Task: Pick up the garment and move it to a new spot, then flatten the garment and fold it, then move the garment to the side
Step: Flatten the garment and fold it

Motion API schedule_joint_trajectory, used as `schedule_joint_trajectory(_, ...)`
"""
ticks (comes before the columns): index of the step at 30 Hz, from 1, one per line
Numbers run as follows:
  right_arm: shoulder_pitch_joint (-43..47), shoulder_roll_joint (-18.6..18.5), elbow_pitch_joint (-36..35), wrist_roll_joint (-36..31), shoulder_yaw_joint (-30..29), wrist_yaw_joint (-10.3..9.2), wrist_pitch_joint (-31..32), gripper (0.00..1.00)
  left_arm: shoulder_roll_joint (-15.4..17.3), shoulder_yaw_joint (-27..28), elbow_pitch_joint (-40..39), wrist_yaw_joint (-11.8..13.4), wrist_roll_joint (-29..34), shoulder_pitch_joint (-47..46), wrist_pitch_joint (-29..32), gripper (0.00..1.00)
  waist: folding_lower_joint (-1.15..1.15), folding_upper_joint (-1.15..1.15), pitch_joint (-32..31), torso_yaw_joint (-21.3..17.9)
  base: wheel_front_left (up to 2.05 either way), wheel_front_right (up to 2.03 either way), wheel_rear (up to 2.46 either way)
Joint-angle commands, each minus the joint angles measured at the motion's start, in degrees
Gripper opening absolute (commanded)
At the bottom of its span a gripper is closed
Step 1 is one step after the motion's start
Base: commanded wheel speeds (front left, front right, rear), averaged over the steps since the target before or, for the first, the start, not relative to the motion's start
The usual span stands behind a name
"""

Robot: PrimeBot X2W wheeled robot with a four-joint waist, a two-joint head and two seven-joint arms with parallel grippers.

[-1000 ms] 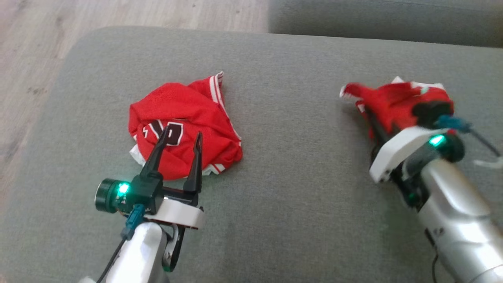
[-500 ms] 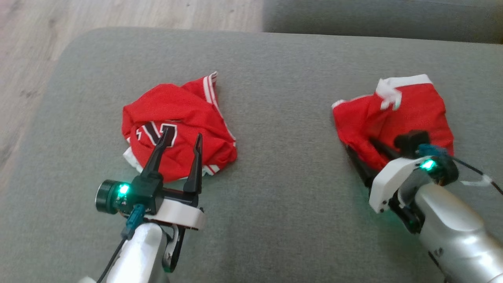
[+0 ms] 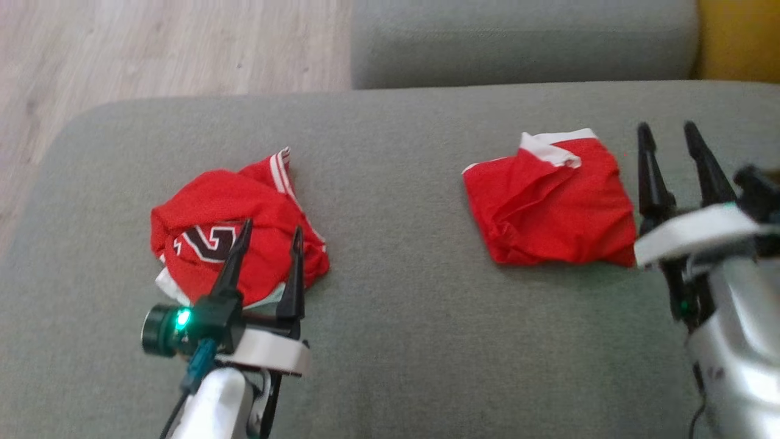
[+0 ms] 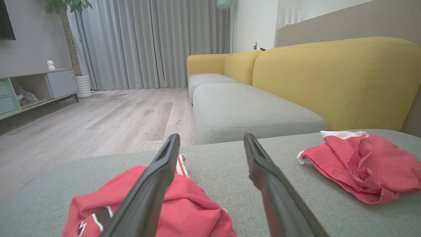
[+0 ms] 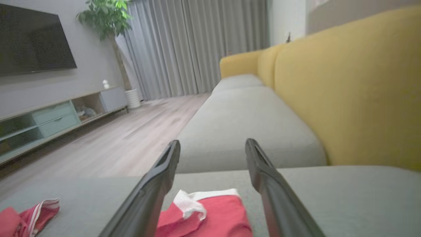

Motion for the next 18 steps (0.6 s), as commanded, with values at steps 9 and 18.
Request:
schedule_joint_trajectory(9,20.63,11.34,-18.2,-16.45,-11.62,-0.04,-0.58,1.0,-0.3,3.83,-3.13,0.84,-1.2,3.33,-0.37,1.0,0.0,0.0,-1.11,-1.39,0.0,0.0,0.0)
schedule_joint_trajectory(18,15.92,11.68,-18.73,-18.65,-13.58,-0.04,-0.13,0.0,-0.54,3.44,-4.45,0.06,-0.21,0.31,-0.37,1.0,0.0,0.0,4.86,1.32,0.0,0.0,0.0)
